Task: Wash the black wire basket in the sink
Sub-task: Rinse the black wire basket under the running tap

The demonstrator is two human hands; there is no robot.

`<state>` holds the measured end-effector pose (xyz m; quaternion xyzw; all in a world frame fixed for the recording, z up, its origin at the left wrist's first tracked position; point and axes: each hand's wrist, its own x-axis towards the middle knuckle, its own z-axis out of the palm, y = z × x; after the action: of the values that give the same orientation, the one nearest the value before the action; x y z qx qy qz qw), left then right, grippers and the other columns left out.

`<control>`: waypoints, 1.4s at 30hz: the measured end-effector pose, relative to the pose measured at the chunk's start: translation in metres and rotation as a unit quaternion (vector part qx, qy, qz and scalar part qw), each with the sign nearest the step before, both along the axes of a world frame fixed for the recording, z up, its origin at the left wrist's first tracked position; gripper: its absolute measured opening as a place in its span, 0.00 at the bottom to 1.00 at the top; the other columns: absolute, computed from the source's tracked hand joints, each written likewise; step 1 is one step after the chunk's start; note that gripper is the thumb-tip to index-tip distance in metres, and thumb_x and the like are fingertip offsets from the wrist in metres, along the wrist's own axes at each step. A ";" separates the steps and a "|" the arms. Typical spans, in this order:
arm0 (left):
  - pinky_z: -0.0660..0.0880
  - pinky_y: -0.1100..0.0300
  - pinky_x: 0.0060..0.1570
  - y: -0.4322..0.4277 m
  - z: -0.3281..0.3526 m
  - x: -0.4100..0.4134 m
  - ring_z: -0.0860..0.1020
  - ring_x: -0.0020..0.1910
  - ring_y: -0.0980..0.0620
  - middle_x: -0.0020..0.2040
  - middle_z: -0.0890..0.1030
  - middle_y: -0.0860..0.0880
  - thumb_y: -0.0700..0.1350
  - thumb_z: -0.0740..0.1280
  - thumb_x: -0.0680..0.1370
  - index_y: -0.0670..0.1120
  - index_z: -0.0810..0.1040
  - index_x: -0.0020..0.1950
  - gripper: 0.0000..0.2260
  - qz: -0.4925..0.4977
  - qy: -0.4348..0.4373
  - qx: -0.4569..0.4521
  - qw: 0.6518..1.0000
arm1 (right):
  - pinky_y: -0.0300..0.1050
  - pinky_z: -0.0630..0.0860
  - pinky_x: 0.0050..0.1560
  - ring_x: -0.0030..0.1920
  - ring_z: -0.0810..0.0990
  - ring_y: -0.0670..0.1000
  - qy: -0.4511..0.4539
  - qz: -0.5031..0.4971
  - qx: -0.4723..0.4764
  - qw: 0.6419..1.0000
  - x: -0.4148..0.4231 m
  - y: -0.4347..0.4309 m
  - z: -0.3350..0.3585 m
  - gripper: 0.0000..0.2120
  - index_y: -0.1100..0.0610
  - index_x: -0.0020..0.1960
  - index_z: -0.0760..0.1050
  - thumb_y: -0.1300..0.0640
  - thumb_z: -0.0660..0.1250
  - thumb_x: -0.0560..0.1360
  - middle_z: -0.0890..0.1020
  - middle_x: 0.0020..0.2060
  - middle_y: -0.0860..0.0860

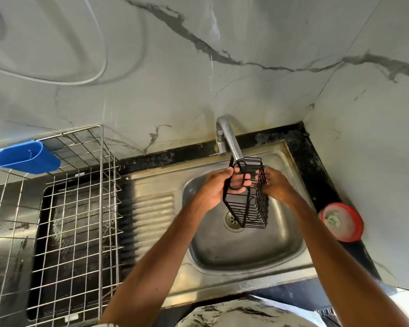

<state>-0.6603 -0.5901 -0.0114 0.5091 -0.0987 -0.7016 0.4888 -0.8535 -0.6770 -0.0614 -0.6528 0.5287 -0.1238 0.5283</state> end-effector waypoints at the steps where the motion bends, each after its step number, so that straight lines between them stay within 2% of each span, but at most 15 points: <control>1: 0.85 0.50 0.47 -0.001 0.002 -0.001 0.86 0.49 0.40 0.57 0.84 0.33 0.42 0.58 0.87 0.39 0.79 0.58 0.12 -0.001 -0.005 -0.005 1.000 | 0.33 0.77 0.50 0.54 0.83 0.50 -0.030 0.022 0.010 0.999 -0.001 0.000 0.003 0.24 0.55 0.59 0.76 0.69 0.79 0.67 0.84 0.52 0.49; 4: 0.85 0.51 0.44 -0.002 0.006 -0.003 0.87 0.46 0.40 0.56 0.84 0.32 0.41 0.57 0.88 0.37 0.79 0.58 0.13 0.015 -0.015 -0.001 1.000 | 0.35 0.78 0.52 0.60 0.81 0.50 -0.101 0.045 0.093 0.989 -0.013 -0.004 0.010 0.30 0.61 0.68 0.72 0.71 0.76 0.68 0.81 0.61 0.55; 7: 0.84 0.54 0.40 0.001 0.005 0.002 0.87 0.44 0.42 0.55 0.84 0.32 0.42 0.56 0.88 0.34 0.78 0.63 0.16 0.023 -0.033 0.009 0.999 | 0.42 0.76 0.63 0.65 0.78 0.51 -0.110 0.076 0.171 0.976 -0.034 -0.010 0.016 0.36 0.57 0.70 0.71 0.58 0.81 0.65 0.80 0.63 0.53; 9: 0.84 0.54 0.41 0.002 0.004 0.005 0.87 0.46 0.41 0.55 0.85 0.33 0.43 0.56 0.88 0.33 0.77 0.65 0.17 0.026 -0.041 0.011 0.999 | 0.45 0.76 0.65 0.65 0.79 0.53 -0.078 0.064 0.138 0.985 -0.042 -0.014 0.016 0.37 0.59 0.70 0.73 0.51 0.82 0.65 0.80 0.65 0.55; 10: 0.85 0.53 0.43 0.002 0.004 0.006 0.87 0.47 0.41 0.54 0.85 0.34 0.44 0.56 0.88 0.34 0.77 0.66 0.17 0.026 -0.045 0.013 0.999 | 0.43 0.78 0.63 0.63 0.80 0.54 -0.069 0.046 0.095 0.992 -0.041 -0.015 0.019 0.32 0.61 0.69 0.74 0.54 0.80 0.69 0.80 0.64 0.57; 12: 0.85 0.52 0.45 0.001 0.006 0.006 0.87 0.48 0.40 0.54 0.85 0.34 0.44 0.55 0.88 0.36 0.78 0.64 0.16 0.023 -0.049 0.014 0.998 | 0.48 0.78 0.65 0.62 0.80 0.52 -0.053 -0.014 -0.034 0.998 -0.029 -0.012 0.025 0.22 0.62 0.68 0.75 0.58 0.74 0.76 0.80 0.64 0.57; 14: 0.85 0.50 0.47 0.000 0.008 0.004 0.86 0.49 0.39 0.54 0.85 0.33 0.44 0.55 0.88 0.36 0.78 0.65 0.16 0.013 -0.049 0.009 0.999 | 0.52 0.73 0.70 0.67 0.77 0.50 -0.069 -0.021 -0.113 0.991 -0.005 -0.003 0.037 0.21 0.59 0.70 0.74 0.53 0.69 0.80 0.79 0.67 0.54; 17: 0.85 0.48 0.48 -0.003 0.011 -0.002 0.87 0.45 0.42 0.50 0.86 0.35 0.45 0.55 0.88 0.35 0.78 0.66 0.17 -0.005 -0.063 0.001 0.998 | 0.59 0.62 0.76 0.78 0.62 0.51 0.019 0.094 -0.177 0.979 0.033 0.013 0.052 0.30 0.55 0.77 0.66 0.38 0.54 0.83 0.69 0.76 0.54; 20: 0.84 0.50 0.46 -0.005 0.013 -0.006 0.85 0.42 0.47 0.50 0.84 0.38 0.46 0.57 0.87 0.35 0.78 0.66 0.17 0.010 -0.064 0.005 0.998 | 0.68 0.43 0.78 0.82 0.44 0.54 0.188 0.228 -0.215 0.931 0.058 0.021 0.060 0.47 0.54 0.79 0.60 0.28 0.28 0.74 0.57 0.80 0.54; 24: 0.79 0.55 0.48 -0.005 0.015 0.001 0.84 0.46 0.49 0.50 0.85 0.44 0.52 0.55 0.87 0.42 0.81 0.62 0.20 0.061 -0.024 0.054 0.996 | 0.62 0.36 0.79 0.80 0.35 0.55 0.203 0.272 -0.206 0.918 0.065 0.053 0.069 0.39 0.57 0.82 0.42 0.34 0.33 0.79 0.46 0.82 0.56; 29: 0.75 0.47 0.68 -0.005 0.013 0.006 0.83 0.57 0.45 0.57 0.86 0.41 0.55 0.54 0.87 0.45 0.85 0.59 0.23 0.059 -0.037 0.077 0.995 | 0.51 0.33 0.79 0.78 0.29 0.49 0.174 0.295 -0.204 0.917 0.054 0.087 0.067 0.39 0.56 0.81 0.33 0.32 0.39 0.80 0.32 0.79 0.52; 32: 0.79 0.53 0.58 0.001 0.013 0.007 0.84 0.57 0.46 0.55 0.87 0.43 0.52 0.56 0.87 0.44 0.82 0.60 0.18 0.060 -0.031 0.063 0.996 | 0.55 0.34 0.79 0.78 0.30 0.49 0.158 0.270 -0.198 0.929 0.061 0.077 0.063 0.39 0.54 0.81 0.33 0.31 0.36 0.79 0.34 0.80 0.51; 34: 0.78 0.53 0.57 0.004 0.011 0.008 0.82 0.61 0.44 0.58 0.86 0.42 0.50 0.57 0.87 0.42 0.80 0.66 0.18 0.051 -0.039 0.045 0.997 | 0.59 0.37 0.79 0.80 0.34 0.52 0.163 0.251 -0.181 0.937 0.073 0.062 0.062 0.40 0.55 0.81 0.34 0.31 0.34 0.78 0.38 0.81 0.53; 40: 0.84 0.49 0.51 0.017 0.015 0.009 0.85 0.52 0.42 0.54 0.85 0.37 0.44 0.55 0.87 0.37 0.79 0.65 0.17 -0.018 -0.091 -0.002 0.996 | 0.68 0.48 0.77 0.77 0.62 0.61 0.224 0.231 -0.145 0.935 0.087 0.020 0.060 0.51 0.57 0.81 0.51 0.28 0.24 0.71 0.68 0.74 0.64; 42: 0.84 0.49 0.50 0.018 0.015 0.007 0.86 0.52 0.41 0.54 0.86 0.37 0.43 0.56 0.87 0.38 0.79 0.63 0.15 -0.021 -0.111 -0.002 0.994 | 0.71 0.46 0.76 0.78 0.59 0.62 0.218 0.220 -0.139 0.941 0.089 0.023 0.062 0.52 0.57 0.80 0.55 0.28 0.26 0.68 0.65 0.76 0.63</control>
<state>-0.6536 -0.5717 0.0039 0.5805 -0.1645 -0.6509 0.4607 -0.7641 -0.6535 0.0007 -0.8306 0.4517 0.0688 0.3183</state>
